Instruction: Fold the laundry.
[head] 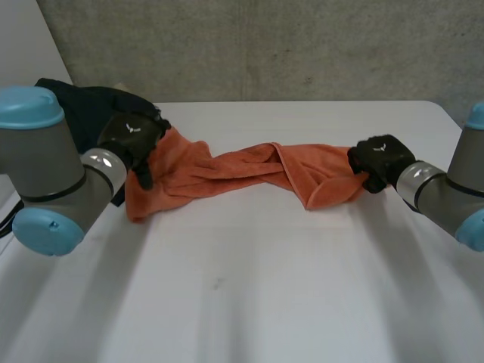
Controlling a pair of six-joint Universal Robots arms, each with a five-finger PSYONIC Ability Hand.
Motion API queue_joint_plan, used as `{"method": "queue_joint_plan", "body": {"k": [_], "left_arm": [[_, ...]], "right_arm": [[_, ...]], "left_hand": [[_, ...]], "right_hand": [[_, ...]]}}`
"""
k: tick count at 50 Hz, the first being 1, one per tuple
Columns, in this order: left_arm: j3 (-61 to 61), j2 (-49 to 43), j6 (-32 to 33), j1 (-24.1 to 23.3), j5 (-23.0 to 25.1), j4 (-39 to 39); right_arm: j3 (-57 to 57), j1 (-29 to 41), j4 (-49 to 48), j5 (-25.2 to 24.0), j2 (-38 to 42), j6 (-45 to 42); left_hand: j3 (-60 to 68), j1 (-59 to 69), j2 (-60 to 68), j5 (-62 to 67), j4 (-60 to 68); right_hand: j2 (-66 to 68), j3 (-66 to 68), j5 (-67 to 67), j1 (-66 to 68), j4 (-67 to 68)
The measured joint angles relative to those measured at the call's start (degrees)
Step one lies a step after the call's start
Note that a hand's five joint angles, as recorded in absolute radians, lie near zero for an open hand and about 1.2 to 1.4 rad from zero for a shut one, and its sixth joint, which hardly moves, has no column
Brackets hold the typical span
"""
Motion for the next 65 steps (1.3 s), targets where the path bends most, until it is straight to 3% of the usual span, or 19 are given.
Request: {"method": "queue_joint_plan", "body": {"k": [5,10,24,30,32,33,34,35,37,41,45,51,57,61,65], "left_arm": [[3.87,-0.96,-0.53,-0.01,0.41,-0.16],[11.24,-5.01,-2.37,0.23,3.74,-2.08],[46.01,-26.25,-12.46,-2.64,17.6,-19.94],[51.93,-30.78,-14.55,-6.03,21.69,-26.06],[51.92,-31.1,-14.98,-7.26,23.39,-28.01],[51.75,-31.01,-15.07,-7.5,23.87,-28.38],[51.53,-30.83,-15.17,-7.69,24.35,-28.69],[51.32,-30.5,-15.34,-7.82,24.74,-28.84],[51.2,-29.87,-15.73,-7.81,24.83,-28.71],[52.8,-27.45,-19.11,-6.7,19.83,-25.57],[56.07,-23.65,-24.23,-5.25,7.98,-19.9],[54.28,-13.86,-25.27,-5.12,-3.91,-14.36],[40.47,-2.15,-19.81,-6.9,-7.34,-11.64],[23.5,5.84,-13.37,-9.41,-9.03,-6.49],[15.97,7.78,-10.87,-10.96,-9.47,-3.67]], "right_arm": [[-0.23,1.89,1.52,0.29,-5.28,1.0],[-1.04,3.82,3.31,-0.25,-12.1,3.2],[-8.1,11.3,3.96,-8.45,-29.11,14.83],[-10.47,11.12,2.36,-10.41,-31.06,19.7],[-11.49,10.21,1.17,-10.31,-30.46,21.05],[-11.86,9.86,0.82,-10.12,-30.06,21.3],[-12.17,9.54,0.54,-9.93,-29.62,21.46],[-12.59,9.12,0.22,-9.57,-28.96,21.57],[-13.11,8.58,-0.17,-8.97,-28.01,21.51],[-15.01,7.07,-1.21,-6.1,-24.3,20.1],[-17.54,6.15,-3.17,-1.95,-20.7,18.12],[-19.53,5.61,-8.92,3.79,-17.1,16.38],[-15.89,4.12,-13.64,5.68,-15.58,16.0],[-8.9,2.26,-15.79,4.81,-14.8,16.01],[-4.58,1.32,-16.65,3.92,-13.95,15.96]], "left_hand": [[0.0,0.0,-0.01,0.0,0.0],[0.0,0.0,-0.01,0.0,0.0],[0.0,0.0,-0.01,0.0,0.0],[0.96,1.21,1.07,0.69,0.95],[15.08,18.65,16.58,14.96,16.05],[18.65,21.44,19.04,17.34,18.49],[26.16,31.77,26.6,25.97,27.35],[42.19,49.32,42.83,41.57,43.52],[51.46,55.07,52.23,49.9,52.11],[55.82,55.12,56.69,52.33,57.03],[55.82,55.11,56.69,52.33,57.04],[55.82,55.11,56.72,52.33,57.04],[55.84,55.11,56.74,52.33,57.04],[55.92,55.11,56.81,52.33,57.06],[55.93,55.12,56.81,52.33,57.06]], "right_hand": [[0.0,0.0,0.0,0.0,0.01],[0.0,0.0,0.0,0.0,0.02],[0.0,0.34,0.0,0.0,0.12],[0.0,0.34,0.0,0.0,0.21],[0.0,0.34,0.0,0.0,0.22],[0.0,0.34,0.0,0.0,0.22],[0.0,0.34,0.0,0.0,0.22],[0.0,0.34,0.0,0.0,0.22],[0.0,0.34,0.0,0.0,0.22],[0.0,0.34,0.01,0.0,0.22],[0.0,0.34,0.0,0.0,0.22],[0.0,0.38,0.0,0.0,0.22],[0.0,0.38,0.0,0.0,0.22],[0.0,0.38,0.0,0.0,0.22],[0.0,0.38,0.0,0.0,0.22]]}}
